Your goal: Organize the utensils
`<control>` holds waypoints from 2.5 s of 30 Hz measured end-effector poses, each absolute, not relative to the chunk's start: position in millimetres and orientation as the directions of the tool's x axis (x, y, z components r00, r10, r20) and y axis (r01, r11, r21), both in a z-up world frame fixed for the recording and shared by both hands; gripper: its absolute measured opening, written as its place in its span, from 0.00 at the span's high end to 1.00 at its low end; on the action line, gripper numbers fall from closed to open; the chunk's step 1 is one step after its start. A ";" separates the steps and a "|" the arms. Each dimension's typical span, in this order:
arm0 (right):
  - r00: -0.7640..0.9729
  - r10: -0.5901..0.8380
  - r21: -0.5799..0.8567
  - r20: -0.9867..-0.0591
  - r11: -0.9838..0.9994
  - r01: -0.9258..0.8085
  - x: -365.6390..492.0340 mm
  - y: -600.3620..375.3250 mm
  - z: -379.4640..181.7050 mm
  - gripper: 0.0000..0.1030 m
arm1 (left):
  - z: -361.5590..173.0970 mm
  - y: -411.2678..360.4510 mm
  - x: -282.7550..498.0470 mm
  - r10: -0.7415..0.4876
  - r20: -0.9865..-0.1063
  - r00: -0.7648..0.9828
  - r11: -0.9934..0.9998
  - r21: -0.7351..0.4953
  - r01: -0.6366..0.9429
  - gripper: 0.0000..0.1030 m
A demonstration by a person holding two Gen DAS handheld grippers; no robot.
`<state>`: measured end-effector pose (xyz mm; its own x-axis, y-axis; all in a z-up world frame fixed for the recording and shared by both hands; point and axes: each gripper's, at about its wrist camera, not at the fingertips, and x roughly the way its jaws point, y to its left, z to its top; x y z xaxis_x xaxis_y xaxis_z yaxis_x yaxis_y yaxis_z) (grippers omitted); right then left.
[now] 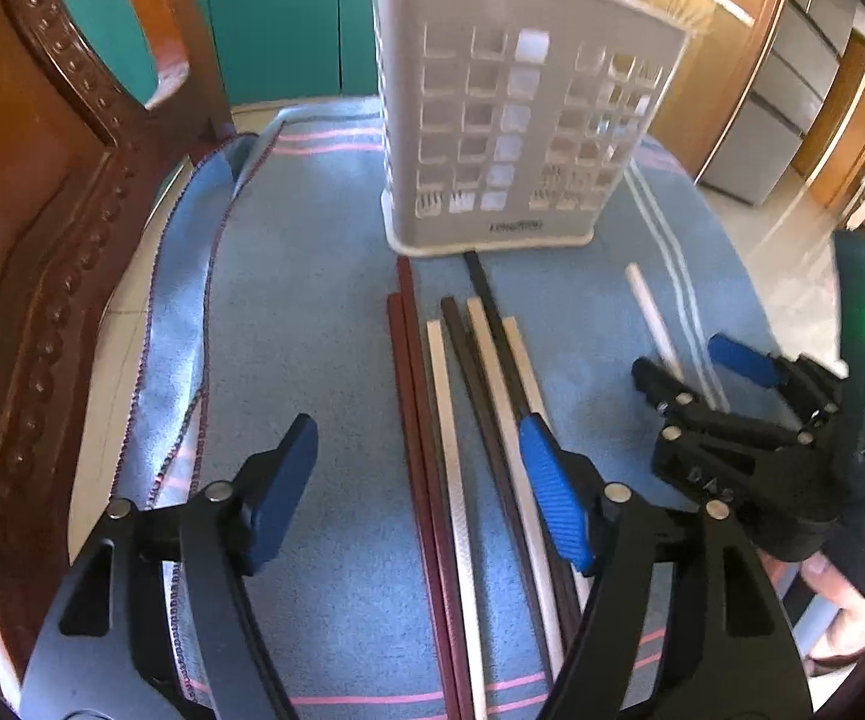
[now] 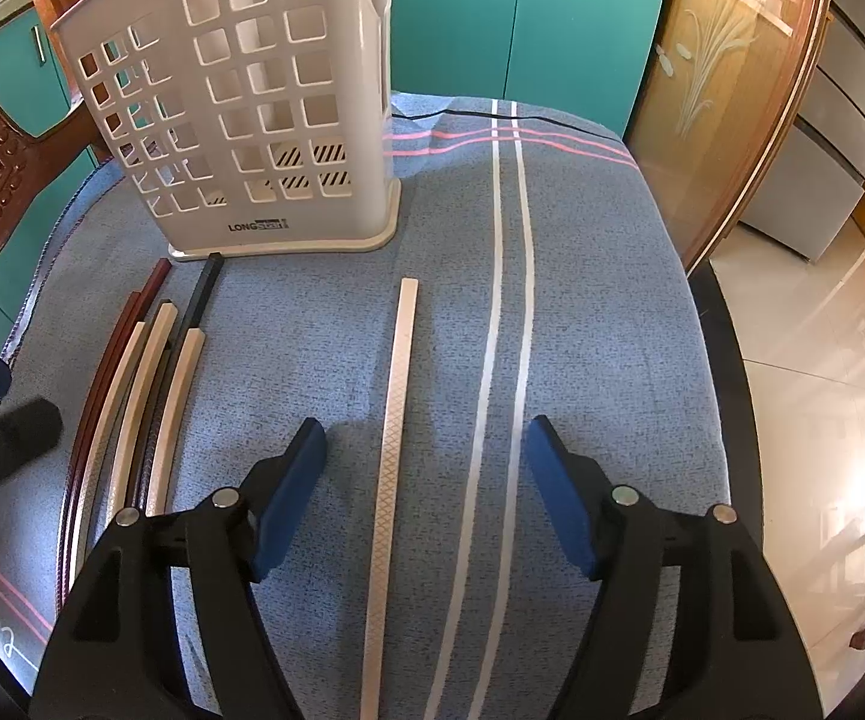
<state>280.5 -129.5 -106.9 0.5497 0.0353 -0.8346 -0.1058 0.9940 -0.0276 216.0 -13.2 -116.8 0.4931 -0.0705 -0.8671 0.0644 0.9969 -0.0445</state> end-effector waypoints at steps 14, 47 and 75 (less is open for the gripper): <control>0.538 0.042 -0.024 -0.842 0.993 -0.115 278.4 -128.7 -105.1 0.33 | -146.7 -12.6 221.8 -0.016 -0.908 0.419 0.999 0.005 0.050 0.32; 0.531 0.122 0.053 -0.839 0.988 -0.142 263.4 -141.0 -82.8 0.33 | -120.2 43.3 217.8 -0.164 -0.860 0.484 0.983 -0.181 0.011 0.80; 0.490 0.083 -0.013 -0.868 0.982 -0.189 303.7 -119.9 -96.2 0.93 | -140.9 36.4 267.1 -0.043 -0.901 0.432 0.998 -0.061 -0.028 0.93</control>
<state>303.7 -119.9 -96.2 0.4903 0.0832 -0.8676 -0.1893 0.9818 -0.0128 267.1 36.4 -140.9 0.4322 -0.0430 -0.9008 -0.0285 0.9977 -0.0612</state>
